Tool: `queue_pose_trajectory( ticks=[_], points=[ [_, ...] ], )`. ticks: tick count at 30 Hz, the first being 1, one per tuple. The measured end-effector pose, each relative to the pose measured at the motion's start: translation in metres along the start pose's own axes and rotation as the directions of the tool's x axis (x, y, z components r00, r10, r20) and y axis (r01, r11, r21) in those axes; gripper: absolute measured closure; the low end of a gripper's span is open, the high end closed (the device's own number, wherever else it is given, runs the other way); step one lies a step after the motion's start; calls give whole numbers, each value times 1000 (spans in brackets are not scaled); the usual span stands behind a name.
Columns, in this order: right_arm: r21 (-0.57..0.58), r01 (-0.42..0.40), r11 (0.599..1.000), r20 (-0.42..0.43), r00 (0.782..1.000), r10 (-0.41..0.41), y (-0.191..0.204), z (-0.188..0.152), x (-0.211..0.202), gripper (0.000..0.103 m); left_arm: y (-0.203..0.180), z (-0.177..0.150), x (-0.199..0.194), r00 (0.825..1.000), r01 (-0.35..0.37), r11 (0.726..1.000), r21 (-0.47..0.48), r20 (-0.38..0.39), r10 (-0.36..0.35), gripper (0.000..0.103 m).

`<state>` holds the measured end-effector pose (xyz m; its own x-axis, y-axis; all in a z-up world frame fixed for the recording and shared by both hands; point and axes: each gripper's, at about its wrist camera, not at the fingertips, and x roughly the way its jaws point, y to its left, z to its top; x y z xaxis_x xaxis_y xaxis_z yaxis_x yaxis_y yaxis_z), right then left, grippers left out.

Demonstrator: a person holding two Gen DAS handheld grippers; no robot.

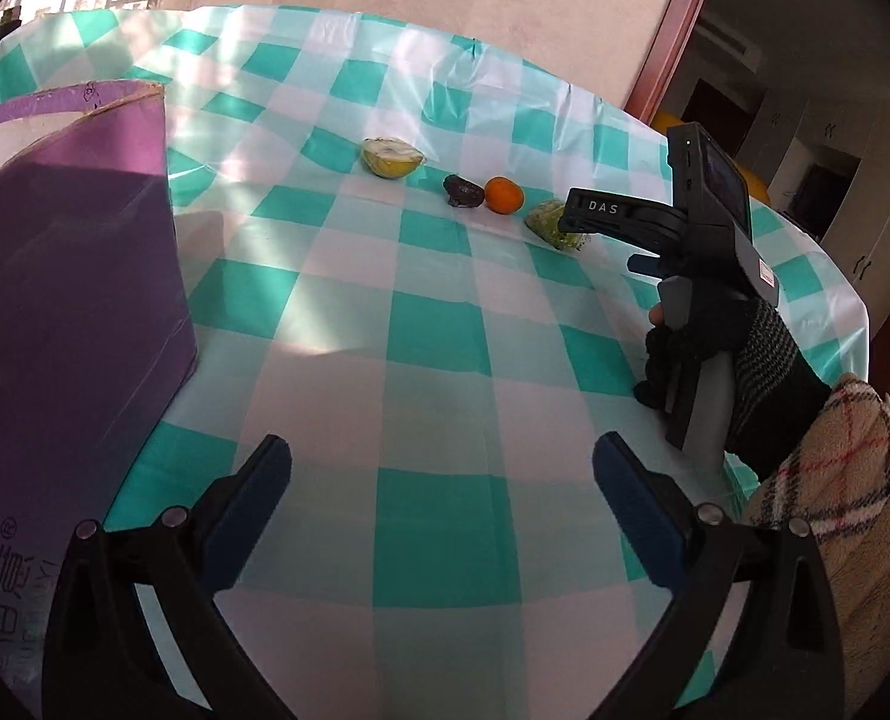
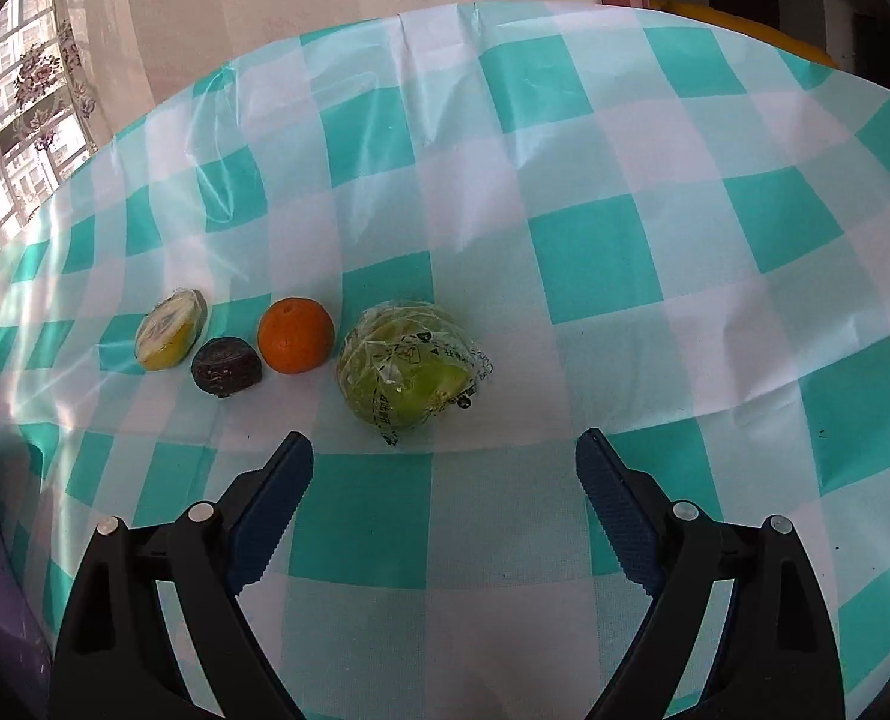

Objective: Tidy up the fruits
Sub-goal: 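Grasp the dark date with the left tool while the right grasps the wrapped green fruit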

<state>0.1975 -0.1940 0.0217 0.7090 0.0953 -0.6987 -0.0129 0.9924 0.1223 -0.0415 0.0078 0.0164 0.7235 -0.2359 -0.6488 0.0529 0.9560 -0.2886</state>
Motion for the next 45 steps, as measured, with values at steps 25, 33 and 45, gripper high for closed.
queue_pose_trajectory(
  ticks=[25, 33, 45],
  points=[
    [179, -197, 964, -6, 979, 201, -31, 19, 22, 43, -11, 102, 123, 993, -103, 987, -122, -62, 96, 2],
    [173, -227, 958, -6, 973, 231, -28, 14, 19, 43, -12, 154, 177, 984, -176, 975, -134, -61, 169, 3],
    [164, -238, 957, 11, 971, 239, -30, 11, 14, 42, -27, 196, 230, 962, -230, 965, 129, -117, 245, 35]
  ],
)
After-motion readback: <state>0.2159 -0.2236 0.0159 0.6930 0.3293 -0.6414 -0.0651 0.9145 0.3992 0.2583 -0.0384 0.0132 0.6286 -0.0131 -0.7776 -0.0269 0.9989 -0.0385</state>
